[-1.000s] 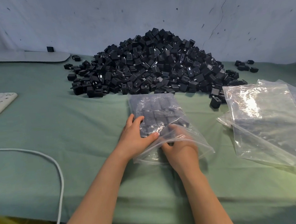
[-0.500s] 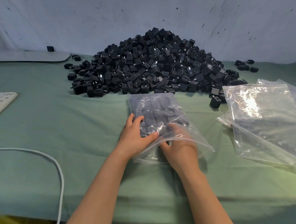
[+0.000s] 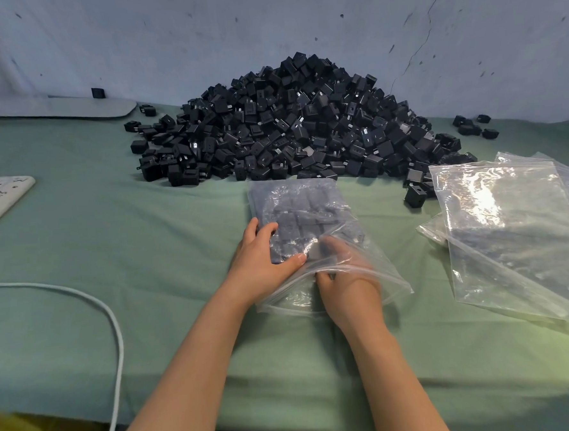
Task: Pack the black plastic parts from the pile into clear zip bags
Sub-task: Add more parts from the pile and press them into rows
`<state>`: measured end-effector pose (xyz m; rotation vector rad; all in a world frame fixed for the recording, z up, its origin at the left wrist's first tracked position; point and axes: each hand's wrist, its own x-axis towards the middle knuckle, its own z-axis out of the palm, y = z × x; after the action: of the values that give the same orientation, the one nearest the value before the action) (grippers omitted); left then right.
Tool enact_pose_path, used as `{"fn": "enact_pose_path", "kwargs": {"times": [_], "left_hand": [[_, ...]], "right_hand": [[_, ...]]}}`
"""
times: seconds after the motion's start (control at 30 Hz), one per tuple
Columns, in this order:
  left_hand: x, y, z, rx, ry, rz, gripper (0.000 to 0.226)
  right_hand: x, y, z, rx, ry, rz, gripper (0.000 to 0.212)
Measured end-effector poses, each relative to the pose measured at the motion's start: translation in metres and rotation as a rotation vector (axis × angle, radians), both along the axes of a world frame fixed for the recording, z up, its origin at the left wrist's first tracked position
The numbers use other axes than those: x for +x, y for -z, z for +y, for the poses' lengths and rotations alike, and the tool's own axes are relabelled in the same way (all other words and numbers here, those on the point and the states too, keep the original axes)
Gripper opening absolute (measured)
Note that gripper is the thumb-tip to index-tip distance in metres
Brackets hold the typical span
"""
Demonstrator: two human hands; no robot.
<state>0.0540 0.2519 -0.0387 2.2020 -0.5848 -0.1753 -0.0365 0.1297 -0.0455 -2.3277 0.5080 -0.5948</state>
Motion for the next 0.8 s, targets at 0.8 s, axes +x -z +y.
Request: {"fn": "enact_pose_path", "kwargs": {"times": [0.8], "left_hand": [[-0.0021,-0.0052,0.0026,-0.012,0.035,0.033,0.075]], "right_hand": [[0.0018,-0.0004,-0.0008,0.01,-0.004,0.051,0.044]]}}
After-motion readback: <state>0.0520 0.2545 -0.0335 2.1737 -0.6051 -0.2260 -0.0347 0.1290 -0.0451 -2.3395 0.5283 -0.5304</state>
